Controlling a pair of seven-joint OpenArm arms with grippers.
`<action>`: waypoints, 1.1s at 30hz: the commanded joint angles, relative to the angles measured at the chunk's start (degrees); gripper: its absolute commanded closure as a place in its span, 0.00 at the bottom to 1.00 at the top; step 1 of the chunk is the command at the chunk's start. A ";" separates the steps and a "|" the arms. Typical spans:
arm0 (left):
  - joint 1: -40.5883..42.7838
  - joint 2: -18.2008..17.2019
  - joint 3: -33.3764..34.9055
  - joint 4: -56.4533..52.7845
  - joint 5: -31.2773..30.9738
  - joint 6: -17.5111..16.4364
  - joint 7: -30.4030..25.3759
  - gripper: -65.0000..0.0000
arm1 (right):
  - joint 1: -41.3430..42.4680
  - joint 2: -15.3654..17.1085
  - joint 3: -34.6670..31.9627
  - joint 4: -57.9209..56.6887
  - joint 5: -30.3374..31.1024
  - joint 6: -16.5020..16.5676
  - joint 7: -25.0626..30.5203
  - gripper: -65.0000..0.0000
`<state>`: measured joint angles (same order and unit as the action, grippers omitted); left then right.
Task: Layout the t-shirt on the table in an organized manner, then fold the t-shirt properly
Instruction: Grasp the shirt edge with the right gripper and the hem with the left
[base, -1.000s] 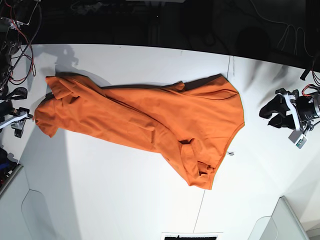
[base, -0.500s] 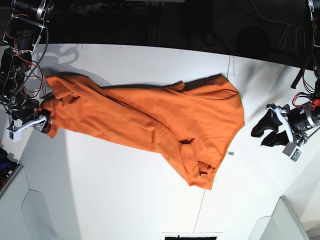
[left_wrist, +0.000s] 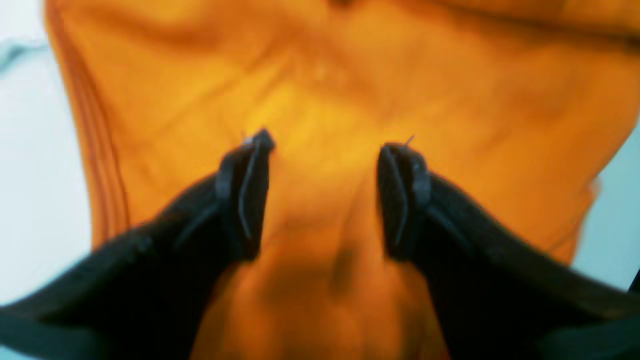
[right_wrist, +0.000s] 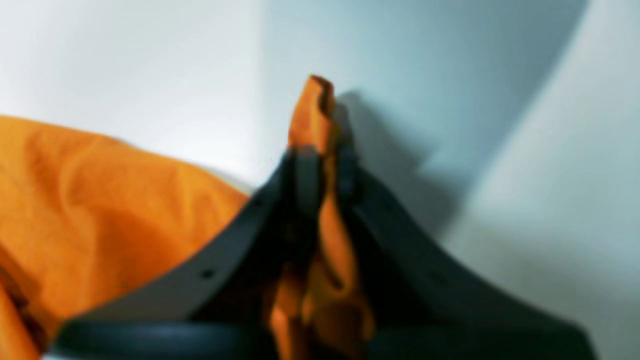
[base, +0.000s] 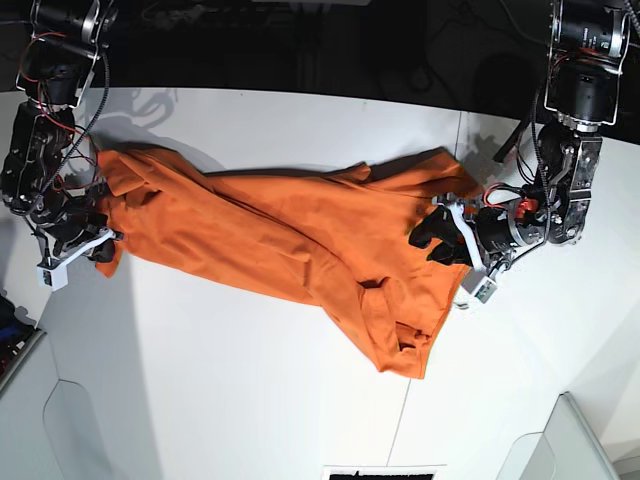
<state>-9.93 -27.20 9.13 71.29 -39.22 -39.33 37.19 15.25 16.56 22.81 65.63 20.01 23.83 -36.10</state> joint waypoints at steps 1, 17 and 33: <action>-1.29 -1.27 -0.24 -0.55 1.46 0.15 0.48 0.42 | 1.27 1.75 0.07 0.81 -0.09 0.59 1.68 1.00; -0.04 -11.04 -0.24 -1.97 -5.53 0.09 4.22 0.42 | 1.20 10.62 4.13 1.27 7.48 -1.03 0.22 0.38; -0.04 -11.08 -0.24 -1.97 -5.68 0.07 4.31 0.42 | -17.51 6.60 -8.39 38.27 19.23 10.54 -13.73 0.39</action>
<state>-9.21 -37.15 9.26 68.93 -45.45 -39.48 40.88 -3.36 22.17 13.76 103.00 37.71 34.28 -51.18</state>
